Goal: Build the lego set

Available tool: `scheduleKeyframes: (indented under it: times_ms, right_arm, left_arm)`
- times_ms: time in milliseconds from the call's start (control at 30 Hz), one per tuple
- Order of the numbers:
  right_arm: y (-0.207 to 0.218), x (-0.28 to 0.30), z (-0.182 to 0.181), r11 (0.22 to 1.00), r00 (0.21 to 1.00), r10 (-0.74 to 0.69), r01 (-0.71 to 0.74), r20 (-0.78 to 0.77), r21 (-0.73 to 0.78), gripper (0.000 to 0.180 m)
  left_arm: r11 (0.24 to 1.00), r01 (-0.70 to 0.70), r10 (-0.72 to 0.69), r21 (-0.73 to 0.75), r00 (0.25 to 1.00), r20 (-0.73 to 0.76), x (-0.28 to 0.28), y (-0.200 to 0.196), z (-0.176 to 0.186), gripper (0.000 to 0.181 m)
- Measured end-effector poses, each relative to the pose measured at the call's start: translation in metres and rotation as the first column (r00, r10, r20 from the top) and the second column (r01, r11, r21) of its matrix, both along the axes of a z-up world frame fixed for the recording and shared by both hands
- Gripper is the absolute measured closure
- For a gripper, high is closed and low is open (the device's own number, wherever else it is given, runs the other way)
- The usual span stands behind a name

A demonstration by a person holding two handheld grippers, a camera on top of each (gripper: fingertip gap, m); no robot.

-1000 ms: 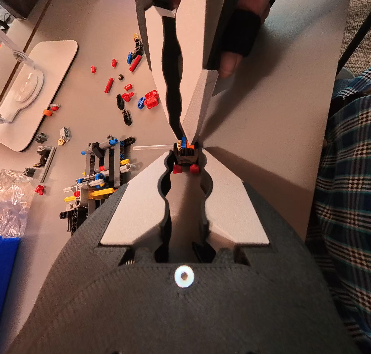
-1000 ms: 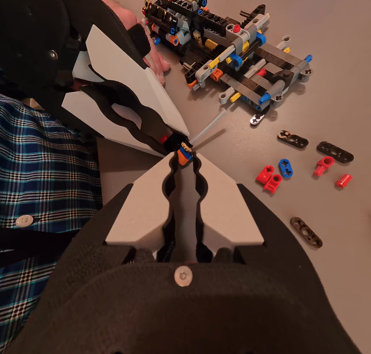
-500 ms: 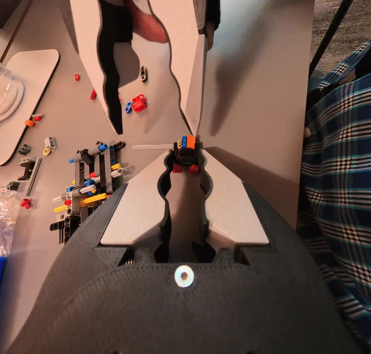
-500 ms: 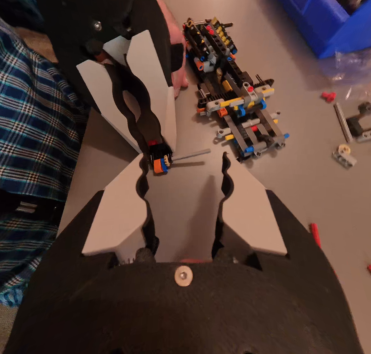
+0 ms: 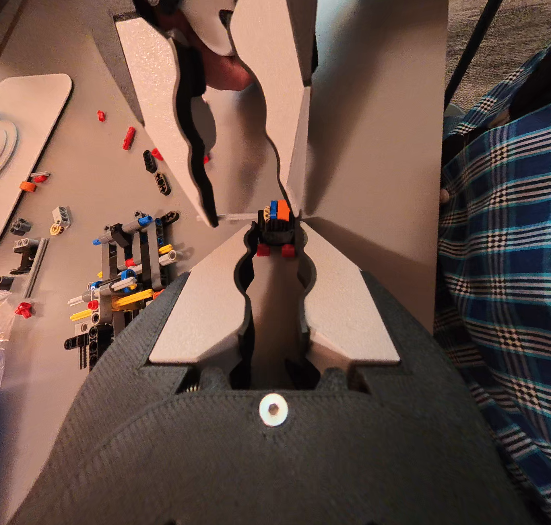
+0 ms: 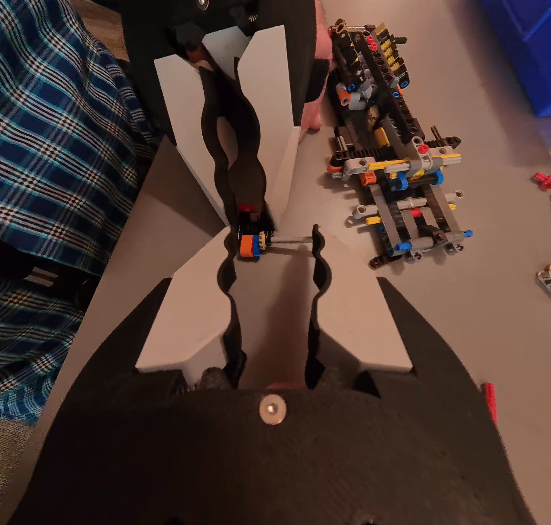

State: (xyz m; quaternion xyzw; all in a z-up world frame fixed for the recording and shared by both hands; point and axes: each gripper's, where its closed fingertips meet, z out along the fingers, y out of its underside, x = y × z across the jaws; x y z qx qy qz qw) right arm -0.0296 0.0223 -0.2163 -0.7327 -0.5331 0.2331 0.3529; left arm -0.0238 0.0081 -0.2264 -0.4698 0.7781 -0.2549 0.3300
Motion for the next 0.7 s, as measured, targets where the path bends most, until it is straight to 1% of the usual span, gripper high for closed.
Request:
scheduleKeyframes:
  times_ms: [33,133,167,200,333,467,700]
  right_arm:
    - [0.000,0.000,-0.002,1.000,1.000,-0.001,0.001,0.009,-0.004,0.129]
    - [0.004,0.001,0.003,1.000,0.999,-0.026,0.026,-0.024,-0.004,0.122]
    - [0.007,0.004,0.004,0.999,0.998,-0.051,0.050,-0.035,-0.015,0.111]
    - [0.008,0.006,0.002,0.998,0.998,-0.063,0.062,-0.026,-0.033,0.106]
    - [0.004,0.005,-0.007,0.998,0.999,-0.036,0.037,0.026,-0.060,0.112]
    - [0.005,0.006,-0.004,0.997,0.999,-0.043,0.043,0.002,-0.065,0.118]
    - [0.006,0.007,-0.002,0.995,0.999,-0.051,0.049,-0.015,-0.083,0.122]
  left_arm:
    - [1.000,0.002,-0.002,0.004,1.000,0.001,0.000,0.000,0.000,0.157]
    - [1.000,0.002,-0.002,0.007,1.000,0.003,0.000,0.000,0.000,0.157]
    - [1.000,0.003,-0.003,0.007,1.000,0.003,0.000,0.000,0.000,0.157]
    - [1.000,0.003,-0.003,0.006,1.000,0.002,0.000,0.000,0.000,0.157]
    - [1.000,0.008,-0.008,0.005,1.000,0.002,0.000,-0.001,0.000,0.157]
    - [1.000,0.012,-0.012,0.006,1.000,0.002,0.000,-0.002,0.000,0.157]
    - [1.000,0.014,-0.014,0.010,1.000,0.003,0.000,-0.002,0.000,0.157]
